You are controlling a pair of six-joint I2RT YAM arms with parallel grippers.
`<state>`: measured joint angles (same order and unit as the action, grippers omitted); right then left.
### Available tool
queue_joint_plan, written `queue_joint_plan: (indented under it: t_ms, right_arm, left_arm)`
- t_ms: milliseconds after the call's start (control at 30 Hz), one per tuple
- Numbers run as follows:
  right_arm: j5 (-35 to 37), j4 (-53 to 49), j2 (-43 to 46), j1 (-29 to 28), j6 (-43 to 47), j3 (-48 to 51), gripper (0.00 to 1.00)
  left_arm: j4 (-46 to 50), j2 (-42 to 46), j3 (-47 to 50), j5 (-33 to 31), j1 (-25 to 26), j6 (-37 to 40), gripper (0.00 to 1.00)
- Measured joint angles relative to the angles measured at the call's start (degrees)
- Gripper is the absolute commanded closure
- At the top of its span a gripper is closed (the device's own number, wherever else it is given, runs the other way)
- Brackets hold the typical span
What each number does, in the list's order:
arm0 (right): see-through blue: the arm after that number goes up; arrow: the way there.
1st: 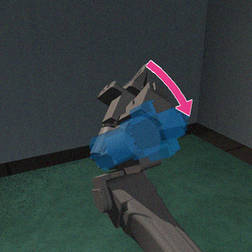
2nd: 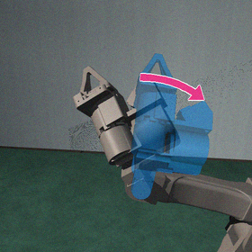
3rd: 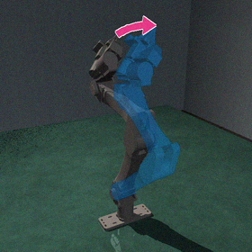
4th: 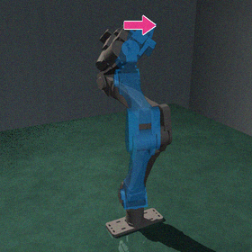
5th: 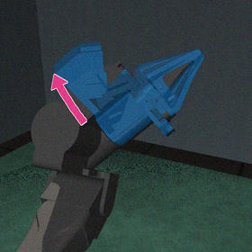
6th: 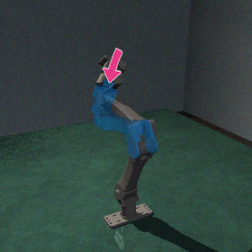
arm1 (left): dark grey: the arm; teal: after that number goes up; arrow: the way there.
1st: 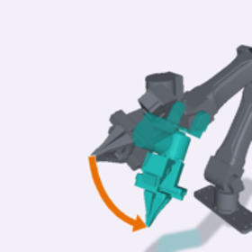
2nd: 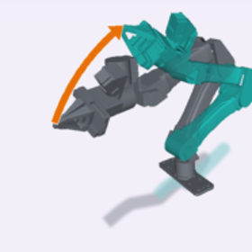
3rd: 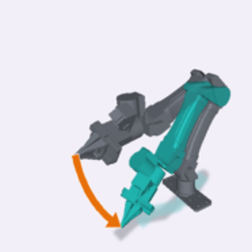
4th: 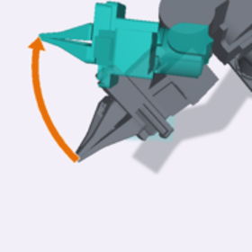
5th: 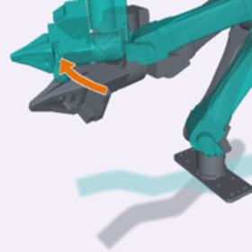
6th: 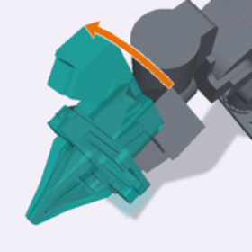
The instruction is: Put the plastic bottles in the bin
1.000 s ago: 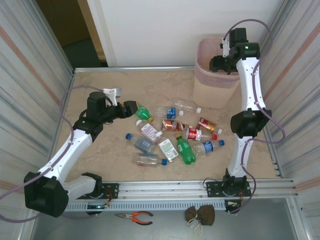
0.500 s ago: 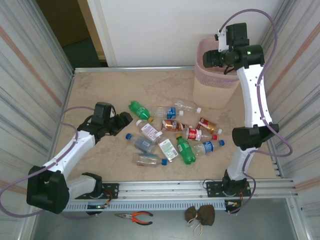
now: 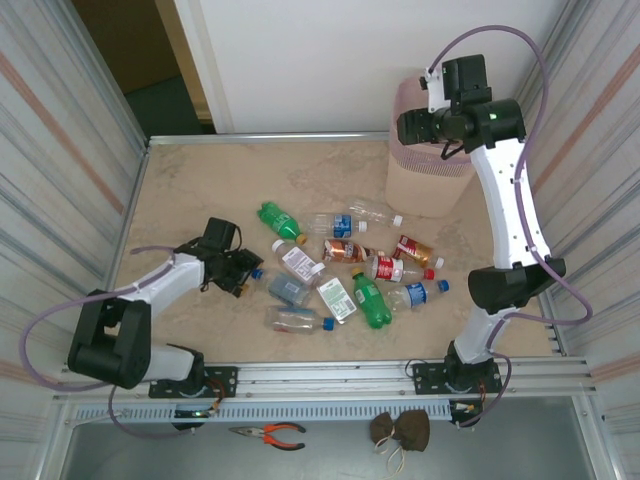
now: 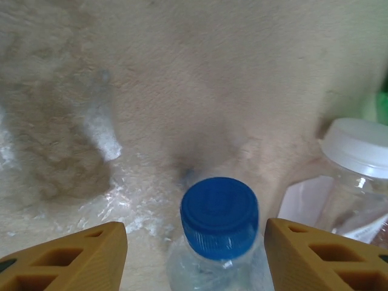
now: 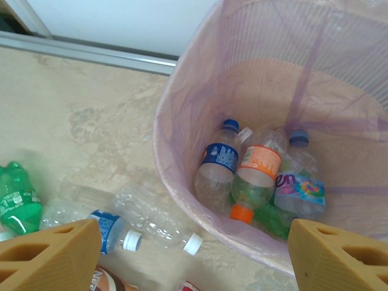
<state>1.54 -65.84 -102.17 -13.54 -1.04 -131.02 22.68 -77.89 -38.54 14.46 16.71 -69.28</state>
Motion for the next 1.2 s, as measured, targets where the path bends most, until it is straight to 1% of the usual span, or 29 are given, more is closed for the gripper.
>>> queue_joint_plan:
  t_ms: [167, 433, 733, 1200]
  right_arm:
    - [0.2, 0.0, 0.2, -0.8, 0.0, 0.8, 0.21]
    - [0.4, -0.1, 1.7, -1.5, 0.0, 1.5, 0.21]
    - [1.2, -0.1, 3.1, -1.5, 0.0, 2.6, 0.22]
    - [1.6, 0.1, 4.5, -1.5, 0.0, 4.2, 0.22]
  left_arm:
    - [-3.6, -2.7, 0.0, 1.2, -0.3, -1.8, 0.46]
    - [-6.5, -3.8, 0.0, 1.9, -0.4, -3.1, 0.52]
    - [-6.6, -4.6, 0.0, 2.0, -0.6, -4.0, 0.56]
    - [-6.5, -3.9, 0.0, 1.7, -0.6, -4.5, 0.69]
